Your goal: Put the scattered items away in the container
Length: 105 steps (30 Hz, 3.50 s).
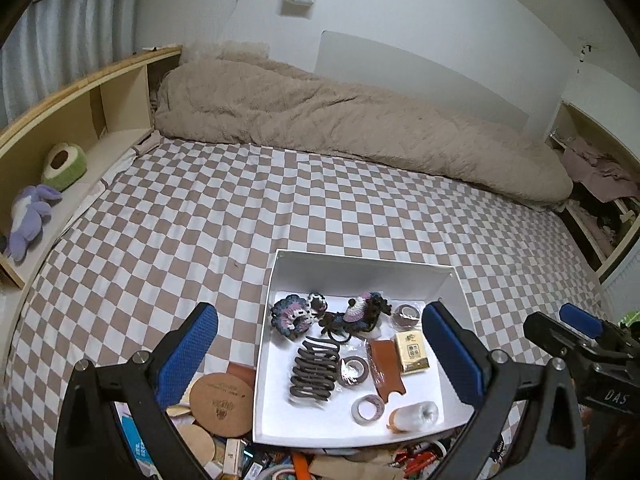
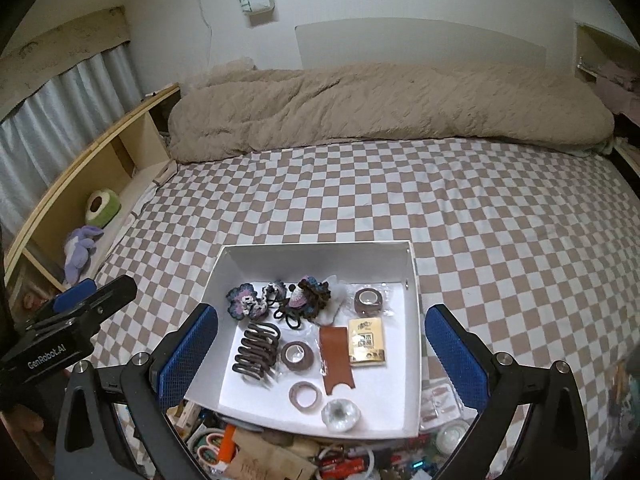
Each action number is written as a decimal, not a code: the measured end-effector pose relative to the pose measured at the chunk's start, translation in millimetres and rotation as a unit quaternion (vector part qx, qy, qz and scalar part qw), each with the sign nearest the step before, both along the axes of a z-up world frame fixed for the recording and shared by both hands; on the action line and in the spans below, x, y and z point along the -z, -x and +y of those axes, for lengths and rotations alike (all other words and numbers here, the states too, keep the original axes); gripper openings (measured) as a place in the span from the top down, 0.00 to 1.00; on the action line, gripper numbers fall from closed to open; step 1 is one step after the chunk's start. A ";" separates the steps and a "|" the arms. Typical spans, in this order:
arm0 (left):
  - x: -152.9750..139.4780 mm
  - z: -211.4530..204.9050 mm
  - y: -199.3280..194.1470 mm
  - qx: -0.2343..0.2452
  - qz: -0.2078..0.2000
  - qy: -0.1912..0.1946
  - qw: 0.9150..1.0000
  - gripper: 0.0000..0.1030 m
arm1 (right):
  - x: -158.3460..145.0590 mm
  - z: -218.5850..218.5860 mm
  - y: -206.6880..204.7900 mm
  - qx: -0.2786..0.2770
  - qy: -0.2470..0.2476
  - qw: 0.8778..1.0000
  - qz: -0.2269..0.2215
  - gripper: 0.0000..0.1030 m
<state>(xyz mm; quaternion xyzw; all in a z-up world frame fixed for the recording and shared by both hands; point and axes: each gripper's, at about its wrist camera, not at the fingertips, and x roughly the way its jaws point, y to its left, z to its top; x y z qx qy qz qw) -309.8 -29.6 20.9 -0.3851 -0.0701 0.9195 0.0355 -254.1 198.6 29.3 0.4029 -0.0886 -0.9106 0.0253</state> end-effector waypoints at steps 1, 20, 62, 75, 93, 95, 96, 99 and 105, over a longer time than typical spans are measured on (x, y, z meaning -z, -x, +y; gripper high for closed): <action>-1.2 1.1 -3.7 0.001 0.002 0.001 1.000 0.00 | -2.0 0.5 -4.1 0.001 -0.001 1.000 0.001 0.00; -26.4 9.1 -89.8 0.003 0.045 -0.002 0.999 0.00 | -37.8 -3.2 -98.2 -0.009 -0.002 0.998 0.059 0.00; 10.3 1.9 -275.5 0.051 0.183 0.043 0.981 0.00 | -2.0 -7.1 -279.7 0.005 -0.064 0.977 0.204 0.00; 7.6 9.7 -327.8 0.067 0.210 0.041 0.975 0.00 | 9.0 -6.3 -316.7 0.011 -0.073 0.973 0.218 0.00; 17.0 18.9 -347.3 0.088 0.190 0.027 0.977 0.00 | 20.2 -19.6 -342.0 -0.001 -0.057 0.978 0.202 0.00; 17.2 19.9 -347.9 0.088 0.189 0.027 0.978 0.00 | 19.4 -20.8 -343.5 -0.002 -0.059 0.977 0.203 0.00; 17.3 20.2 -347.7 0.089 0.187 0.025 0.978 0.00 | 19.2 -21.1 -343.9 -0.005 -0.059 0.977 0.203 0.00; 17.7 20.1 -347.0 0.092 0.185 0.019 0.978 0.00 | 18.0 -20.3 -344.1 -0.009 -0.050 0.978 0.202 0.00; 18.7 22.4 -347.7 0.097 0.183 0.020 0.978 0.00 | 19.3 -19.0 -343.0 -0.009 -0.050 0.979 0.197 0.00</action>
